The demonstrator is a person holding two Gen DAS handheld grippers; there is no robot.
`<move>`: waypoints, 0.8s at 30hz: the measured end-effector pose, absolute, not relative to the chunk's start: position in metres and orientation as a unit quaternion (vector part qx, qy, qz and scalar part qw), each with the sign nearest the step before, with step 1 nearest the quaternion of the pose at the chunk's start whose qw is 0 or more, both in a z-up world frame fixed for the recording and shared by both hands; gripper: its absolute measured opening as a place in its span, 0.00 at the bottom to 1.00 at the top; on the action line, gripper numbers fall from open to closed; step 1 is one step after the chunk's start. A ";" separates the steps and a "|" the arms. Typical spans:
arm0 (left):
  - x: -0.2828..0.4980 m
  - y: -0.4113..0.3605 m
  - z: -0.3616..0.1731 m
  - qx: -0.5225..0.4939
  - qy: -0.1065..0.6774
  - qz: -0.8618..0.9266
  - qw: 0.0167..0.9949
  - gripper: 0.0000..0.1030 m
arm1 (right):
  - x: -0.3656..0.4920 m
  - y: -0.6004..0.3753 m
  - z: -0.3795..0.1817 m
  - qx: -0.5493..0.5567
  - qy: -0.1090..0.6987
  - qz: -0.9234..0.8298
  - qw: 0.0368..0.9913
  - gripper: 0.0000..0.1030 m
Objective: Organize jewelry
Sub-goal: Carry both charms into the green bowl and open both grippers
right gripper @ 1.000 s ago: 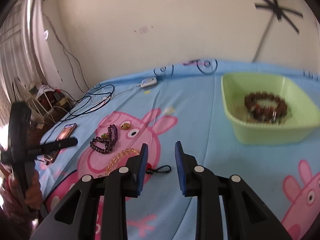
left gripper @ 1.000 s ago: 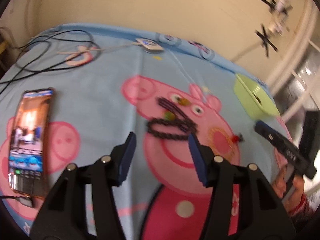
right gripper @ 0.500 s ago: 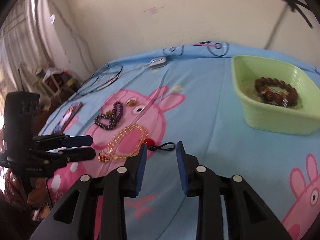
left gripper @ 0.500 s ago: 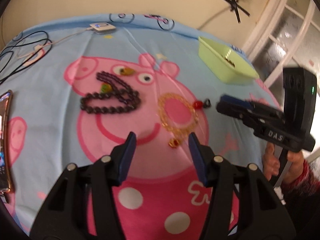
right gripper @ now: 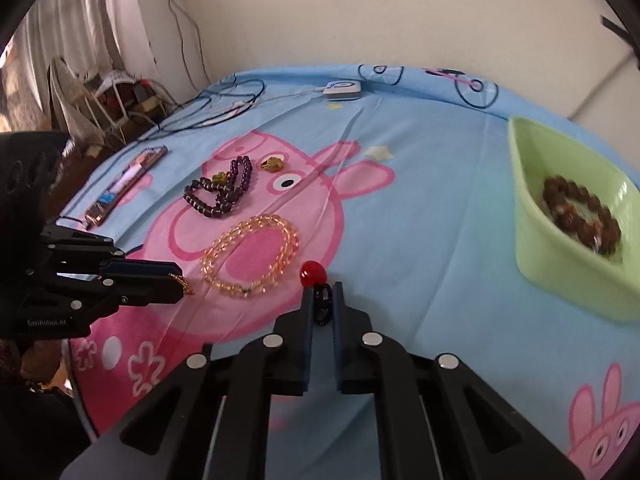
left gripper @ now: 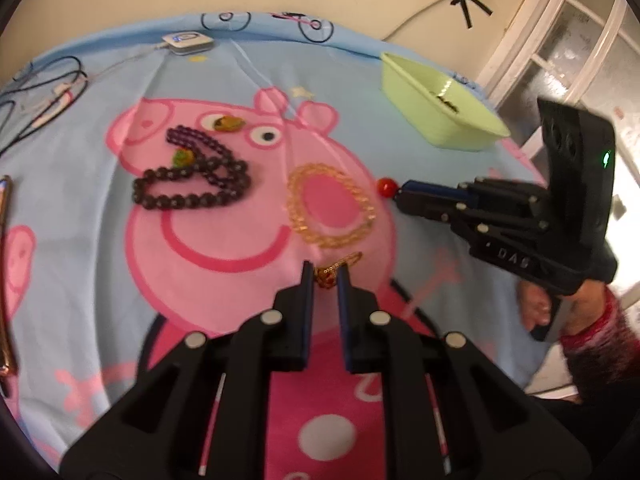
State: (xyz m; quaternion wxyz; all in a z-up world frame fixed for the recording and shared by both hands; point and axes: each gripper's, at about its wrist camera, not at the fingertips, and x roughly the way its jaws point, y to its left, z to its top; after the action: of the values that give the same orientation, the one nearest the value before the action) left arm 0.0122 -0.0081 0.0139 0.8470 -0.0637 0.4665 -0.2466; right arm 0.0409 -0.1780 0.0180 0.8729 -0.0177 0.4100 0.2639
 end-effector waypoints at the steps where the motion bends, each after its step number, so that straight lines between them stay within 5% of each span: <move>1: 0.013 -0.010 0.018 -0.067 0.464 -0.253 0.846 0.10 | 0.037 -0.184 0.019 -0.004 0.405 0.266 0.875 0.00; 17: 0.128 -0.160 0.097 -0.014 0.406 -0.345 0.847 0.11 | 0.043 -0.330 0.068 0.158 0.277 0.133 0.939 0.00; 19: 0.146 -0.183 0.085 -0.006 0.425 -0.336 0.840 0.25 | 0.054 -0.344 0.060 0.175 0.277 0.108 0.939 0.00; 22: 0.161 -0.193 0.071 -0.014 0.458 -0.324 0.828 0.31 | 0.059 -0.357 0.049 0.204 0.277 0.069 0.936 0.36; 24: 0.161 -0.180 0.074 -0.039 0.455 -0.331 0.826 0.31 | 0.050 -0.363 0.047 0.220 0.256 0.059 0.940 0.38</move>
State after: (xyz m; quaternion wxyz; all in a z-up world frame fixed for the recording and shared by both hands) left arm 0.1614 -0.1797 0.0737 0.8257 -0.0393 0.4549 -0.3313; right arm 0.0500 -0.3627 0.0466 0.9396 0.2200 0.2555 0.0592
